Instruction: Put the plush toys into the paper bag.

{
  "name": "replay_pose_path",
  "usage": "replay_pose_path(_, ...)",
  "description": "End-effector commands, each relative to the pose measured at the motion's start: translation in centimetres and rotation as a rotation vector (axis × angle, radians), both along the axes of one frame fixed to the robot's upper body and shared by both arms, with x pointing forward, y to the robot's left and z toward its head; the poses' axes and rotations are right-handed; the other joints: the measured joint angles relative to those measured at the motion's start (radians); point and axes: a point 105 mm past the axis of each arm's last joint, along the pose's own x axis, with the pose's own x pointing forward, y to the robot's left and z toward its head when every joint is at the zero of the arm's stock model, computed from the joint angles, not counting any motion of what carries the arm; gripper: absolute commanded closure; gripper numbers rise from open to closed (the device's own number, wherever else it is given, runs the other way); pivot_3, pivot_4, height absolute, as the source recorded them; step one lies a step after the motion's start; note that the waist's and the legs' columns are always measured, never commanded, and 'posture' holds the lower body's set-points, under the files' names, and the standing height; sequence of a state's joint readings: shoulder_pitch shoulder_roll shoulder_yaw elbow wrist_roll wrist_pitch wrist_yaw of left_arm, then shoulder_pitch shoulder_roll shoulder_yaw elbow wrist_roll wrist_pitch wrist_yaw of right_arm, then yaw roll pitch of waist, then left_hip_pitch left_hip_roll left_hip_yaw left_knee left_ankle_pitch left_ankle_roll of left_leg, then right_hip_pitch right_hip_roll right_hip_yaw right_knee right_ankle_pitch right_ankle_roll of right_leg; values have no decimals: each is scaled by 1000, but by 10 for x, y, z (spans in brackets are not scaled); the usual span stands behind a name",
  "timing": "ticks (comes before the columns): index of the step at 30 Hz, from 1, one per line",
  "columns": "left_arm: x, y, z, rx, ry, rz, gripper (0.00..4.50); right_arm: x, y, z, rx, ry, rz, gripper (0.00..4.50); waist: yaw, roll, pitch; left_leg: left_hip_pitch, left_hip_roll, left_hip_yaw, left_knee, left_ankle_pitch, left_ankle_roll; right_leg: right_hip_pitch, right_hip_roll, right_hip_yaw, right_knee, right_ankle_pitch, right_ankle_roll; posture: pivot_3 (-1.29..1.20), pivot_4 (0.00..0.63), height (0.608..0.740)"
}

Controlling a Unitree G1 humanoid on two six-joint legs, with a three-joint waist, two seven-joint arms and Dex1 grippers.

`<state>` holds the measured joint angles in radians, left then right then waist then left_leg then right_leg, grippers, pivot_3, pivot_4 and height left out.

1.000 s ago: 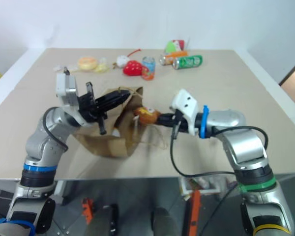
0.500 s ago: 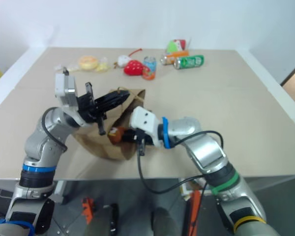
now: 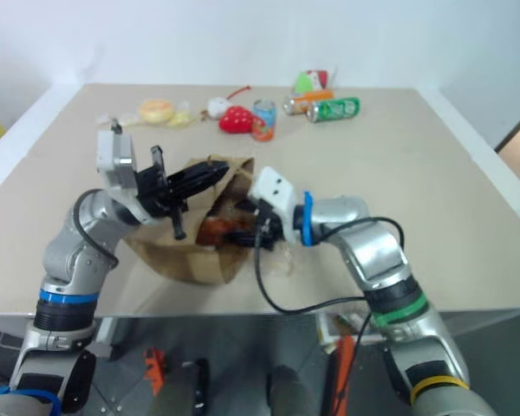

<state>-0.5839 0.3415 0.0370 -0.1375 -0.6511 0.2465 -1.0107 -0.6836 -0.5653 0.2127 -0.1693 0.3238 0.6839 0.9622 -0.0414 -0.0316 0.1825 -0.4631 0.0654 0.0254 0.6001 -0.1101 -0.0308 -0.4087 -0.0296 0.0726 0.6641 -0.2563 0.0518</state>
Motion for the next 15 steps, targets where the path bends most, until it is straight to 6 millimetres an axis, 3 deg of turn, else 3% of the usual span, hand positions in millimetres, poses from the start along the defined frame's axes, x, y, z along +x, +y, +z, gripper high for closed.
replay_pose_path(1,-6,0,10,-13,-46,-13,4500,-1,-24,16,29,-28,-33,1088,1,0,0,0,0,0,0,0,0,0,0,0,0,0,0,0,150,740)
replay_pose_path(7,-3,1,13,-39,-33,-6,4500,-2,-57,27,78,-4,-88,1088,0,0,0,0,0,0,0,0,0,0,0,0,0,0,2,0,150,740)
replay_pose_path(15,2,5,22,-109,5,11,4500,11,-98,14,18,1,-244,1088,-2,0,0,0,-1,0,1,0,0,0,0,1,0,0,0,0,150,740)
